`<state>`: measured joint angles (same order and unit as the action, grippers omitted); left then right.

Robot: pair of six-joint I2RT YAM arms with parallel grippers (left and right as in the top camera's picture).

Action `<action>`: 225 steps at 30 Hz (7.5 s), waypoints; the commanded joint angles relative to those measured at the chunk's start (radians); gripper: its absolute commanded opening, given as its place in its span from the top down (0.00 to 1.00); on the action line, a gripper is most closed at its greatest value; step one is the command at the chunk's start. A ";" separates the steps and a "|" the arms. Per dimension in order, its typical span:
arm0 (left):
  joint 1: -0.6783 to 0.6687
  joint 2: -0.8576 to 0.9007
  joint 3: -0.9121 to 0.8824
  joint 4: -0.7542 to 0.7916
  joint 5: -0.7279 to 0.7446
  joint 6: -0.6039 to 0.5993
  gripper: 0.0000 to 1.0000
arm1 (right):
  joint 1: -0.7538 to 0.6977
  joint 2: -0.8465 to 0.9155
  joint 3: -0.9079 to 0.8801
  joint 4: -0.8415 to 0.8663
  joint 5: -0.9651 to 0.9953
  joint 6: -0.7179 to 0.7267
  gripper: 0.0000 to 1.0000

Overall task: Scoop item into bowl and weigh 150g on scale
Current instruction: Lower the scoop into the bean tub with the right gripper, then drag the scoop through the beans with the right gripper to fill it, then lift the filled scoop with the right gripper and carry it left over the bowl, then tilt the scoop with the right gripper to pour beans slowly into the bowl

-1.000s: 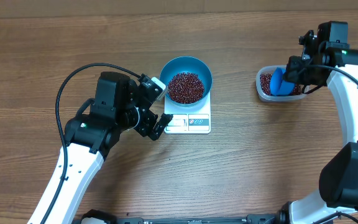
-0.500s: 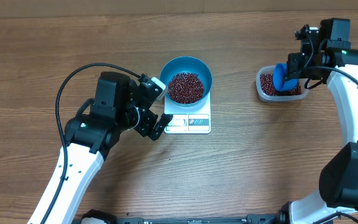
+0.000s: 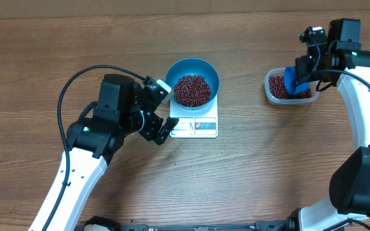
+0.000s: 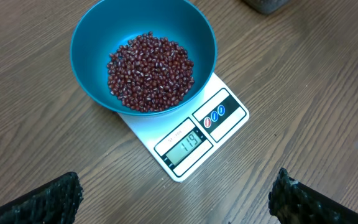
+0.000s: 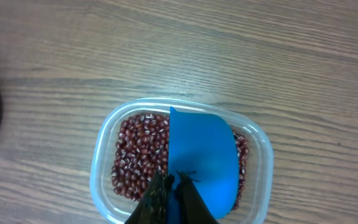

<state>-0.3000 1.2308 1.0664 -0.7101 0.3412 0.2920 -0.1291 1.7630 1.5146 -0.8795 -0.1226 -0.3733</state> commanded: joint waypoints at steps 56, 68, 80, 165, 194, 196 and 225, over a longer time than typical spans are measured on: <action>0.004 0.006 -0.010 0.003 0.018 0.015 0.01 | 0.082 -0.035 0.011 -0.010 0.213 0.024 0.96; 0.004 0.006 -0.010 0.003 0.018 0.015 0.01 | 0.084 -0.034 -0.018 0.008 0.216 0.024 0.96; 0.004 0.006 -0.010 0.003 0.018 0.015 0.00 | 0.084 -0.033 -0.095 0.045 0.120 0.033 0.96; 0.004 0.006 -0.010 0.003 0.018 0.015 0.00 | -0.293 -0.101 -0.092 0.021 -0.521 0.445 0.96; 0.004 0.006 -0.010 0.003 0.018 0.015 0.01 | -0.083 -0.155 -0.046 0.103 -0.732 0.509 0.96; 0.004 0.006 -0.010 0.003 0.018 0.015 0.00 | -0.048 -0.155 -0.046 0.128 -0.732 0.531 0.96; 0.004 0.006 -0.010 0.003 0.018 0.015 0.01 | 0.403 -0.154 -0.047 0.343 -0.340 0.356 0.96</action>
<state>-0.3000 1.2308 1.0664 -0.7101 0.3412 0.2920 0.2497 1.6501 1.4342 -0.5488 -0.5407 0.0746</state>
